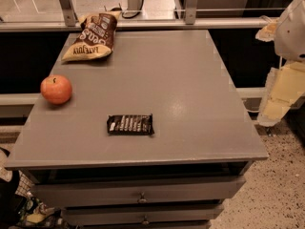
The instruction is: Pick apple
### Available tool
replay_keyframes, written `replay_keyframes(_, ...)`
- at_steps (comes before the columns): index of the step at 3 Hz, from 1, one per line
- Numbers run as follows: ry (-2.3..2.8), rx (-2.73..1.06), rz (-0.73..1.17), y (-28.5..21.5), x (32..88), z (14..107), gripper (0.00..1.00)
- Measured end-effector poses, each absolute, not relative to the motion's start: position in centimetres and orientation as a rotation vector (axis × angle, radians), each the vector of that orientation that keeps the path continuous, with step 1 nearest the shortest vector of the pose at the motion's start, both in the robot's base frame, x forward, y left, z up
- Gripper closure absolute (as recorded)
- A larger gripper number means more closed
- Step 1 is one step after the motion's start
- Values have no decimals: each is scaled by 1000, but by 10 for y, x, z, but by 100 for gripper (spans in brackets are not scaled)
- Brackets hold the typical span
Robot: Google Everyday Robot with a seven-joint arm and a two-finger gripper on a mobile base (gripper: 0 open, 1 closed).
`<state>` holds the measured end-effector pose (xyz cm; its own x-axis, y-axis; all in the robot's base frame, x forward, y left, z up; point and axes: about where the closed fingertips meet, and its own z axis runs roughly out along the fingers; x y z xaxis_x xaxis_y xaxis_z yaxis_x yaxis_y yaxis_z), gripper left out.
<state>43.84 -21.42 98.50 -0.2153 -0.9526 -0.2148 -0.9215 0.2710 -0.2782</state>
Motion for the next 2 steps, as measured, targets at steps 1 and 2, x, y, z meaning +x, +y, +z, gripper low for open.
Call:
replay_keyframes(1, 2208, -1708, -128, -214, 438, 985, 0)
replay_keyframes(2, 2146, -1708, -78, -193, 445, 986, 0)
